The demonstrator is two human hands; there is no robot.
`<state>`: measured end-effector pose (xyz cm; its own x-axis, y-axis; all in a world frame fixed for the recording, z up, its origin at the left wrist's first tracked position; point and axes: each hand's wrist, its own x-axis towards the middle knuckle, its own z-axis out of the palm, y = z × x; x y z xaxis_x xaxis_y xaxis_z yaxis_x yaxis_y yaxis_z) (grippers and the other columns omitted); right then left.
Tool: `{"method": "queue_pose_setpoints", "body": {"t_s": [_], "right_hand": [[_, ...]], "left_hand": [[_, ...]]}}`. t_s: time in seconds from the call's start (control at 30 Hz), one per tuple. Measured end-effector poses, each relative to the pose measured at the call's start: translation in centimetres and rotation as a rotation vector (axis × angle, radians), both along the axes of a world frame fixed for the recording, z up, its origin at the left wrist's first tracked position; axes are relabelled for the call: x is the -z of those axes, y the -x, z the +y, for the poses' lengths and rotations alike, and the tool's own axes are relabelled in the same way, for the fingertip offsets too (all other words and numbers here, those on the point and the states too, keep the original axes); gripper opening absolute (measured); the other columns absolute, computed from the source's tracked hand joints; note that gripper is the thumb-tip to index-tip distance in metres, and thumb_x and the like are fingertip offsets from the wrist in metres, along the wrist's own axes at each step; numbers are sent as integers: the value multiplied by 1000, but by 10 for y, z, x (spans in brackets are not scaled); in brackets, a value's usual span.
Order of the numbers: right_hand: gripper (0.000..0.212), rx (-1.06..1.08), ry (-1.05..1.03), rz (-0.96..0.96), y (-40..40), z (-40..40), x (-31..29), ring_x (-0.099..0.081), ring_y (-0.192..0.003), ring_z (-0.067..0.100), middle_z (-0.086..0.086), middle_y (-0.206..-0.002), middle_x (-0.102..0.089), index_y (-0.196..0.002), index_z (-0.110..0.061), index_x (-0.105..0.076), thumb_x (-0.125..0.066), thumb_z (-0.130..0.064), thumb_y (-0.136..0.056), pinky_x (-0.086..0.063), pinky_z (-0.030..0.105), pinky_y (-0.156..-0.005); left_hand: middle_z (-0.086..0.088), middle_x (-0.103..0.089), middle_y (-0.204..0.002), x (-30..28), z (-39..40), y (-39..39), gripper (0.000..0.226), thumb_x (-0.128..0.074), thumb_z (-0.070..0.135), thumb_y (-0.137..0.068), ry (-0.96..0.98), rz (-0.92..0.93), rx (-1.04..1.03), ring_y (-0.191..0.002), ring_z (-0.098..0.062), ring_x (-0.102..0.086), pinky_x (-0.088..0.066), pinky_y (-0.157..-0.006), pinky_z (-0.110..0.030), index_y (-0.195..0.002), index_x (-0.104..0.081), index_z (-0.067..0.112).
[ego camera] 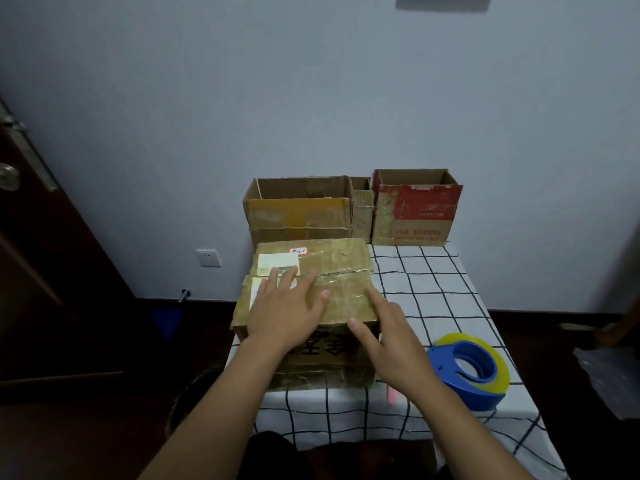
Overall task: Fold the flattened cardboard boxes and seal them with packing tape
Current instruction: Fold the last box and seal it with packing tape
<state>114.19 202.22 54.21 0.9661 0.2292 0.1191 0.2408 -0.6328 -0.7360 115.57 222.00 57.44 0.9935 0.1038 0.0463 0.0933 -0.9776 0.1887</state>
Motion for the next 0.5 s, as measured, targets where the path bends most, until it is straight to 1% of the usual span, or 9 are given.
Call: {"method": "queue_pose_setpoints", "body": {"t_s": [0.07,0.1,0.17,0.23,0.27,0.33,0.4,0.43,0.5], "right_hand": [[73,46,-100,-9,-3,-24,6,-52,-115,7,-15,-131,-43,-153,-44,-15,-43,-66,-90,-51,37,-92],[70,98,-87,-27,-5,-40,11,-52,-115,8,-13,-131,-45,-153,-41,-19,-45,-63,-92,-51,39,-92],[59,203,53,-39,-10,-74,27,-49,-121,13,-5,-134,-50,-149,-29,-35,-49,-51,-96,-47,37,-96],[53,259,249,-14,-15,-105,46,-47,-125,18,1,-137,-53,-141,-22,-48,-52,-49,-96,-41,33,-99],[55,252,358,15,-16,-116,55,-46,-126,19,1,-138,-52,-139,-21,-49,-52,-53,-94,-39,33,-100],[68,189,557,122,-16,-132,72,-42,-131,21,1,-143,-47,-145,-22,-39,-52,-61,-90,-37,35,-104],[82,155,645,220,-16,-143,84,-40,-134,22,1,-147,-42,-150,-21,-29,-54,-64,-85,-33,39,-109],[84,155,667,250,-15,-146,89,-39,-135,22,0,-147,-42,-149,-21,-28,-57,-63,-83,-30,42,-112],[75,144,720,274,-14,-149,95,-37,-136,21,-2,-144,-45,-144,-23,-34,-60,-59,-83,-23,48,-116]], "left_hand": [[4,-16,-164,0,0,1,61,-17,67,-96,-11,-13,3,-152,-25,-2,-4,-121,-43,-152,-19,43],[4,-16,-163,0,-1,1,60,-18,67,-96,-14,-17,1,-152,-25,-3,-4,-121,-43,-152,-20,43],[4,-17,-163,-1,-1,1,60,-18,67,-97,-12,-19,0,-151,-25,-4,-5,-121,-43,-151,-22,43],[4,-18,-163,-2,-2,0,60,-19,67,-96,-14,-14,-6,-151,-25,-5,-6,-121,-44,-151,-23,43],[4,-18,-163,-2,-1,-1,59,-20,67,-96,-16,-15,-12,-151,-25,-6,-7,-121,-45,-150,-24,43],[3,-20,-162,-2,-2,-2,59,-20,66,-96,-18,-15,-17,-151,-26,-7,-10,-121,-45,-150,-25,42],[3,-20,-162,-2,-3,-2,59,-20,66,-96,-20,-10,-19,-150,-27,-8,-11,-121,-46,-150,-26,41],[3,-21,-162,-3,-3,-2,59,-20,66,-96,-19,-6,-19,-150,-27,-9,-12,-121,-47,-150,-26,41],[3,-21,-162,-3,-3,-3,59,-20,66,-96,-23,-1,-18,-150,-27,-9,-12,-121,-47,-149,-26,41]]}}
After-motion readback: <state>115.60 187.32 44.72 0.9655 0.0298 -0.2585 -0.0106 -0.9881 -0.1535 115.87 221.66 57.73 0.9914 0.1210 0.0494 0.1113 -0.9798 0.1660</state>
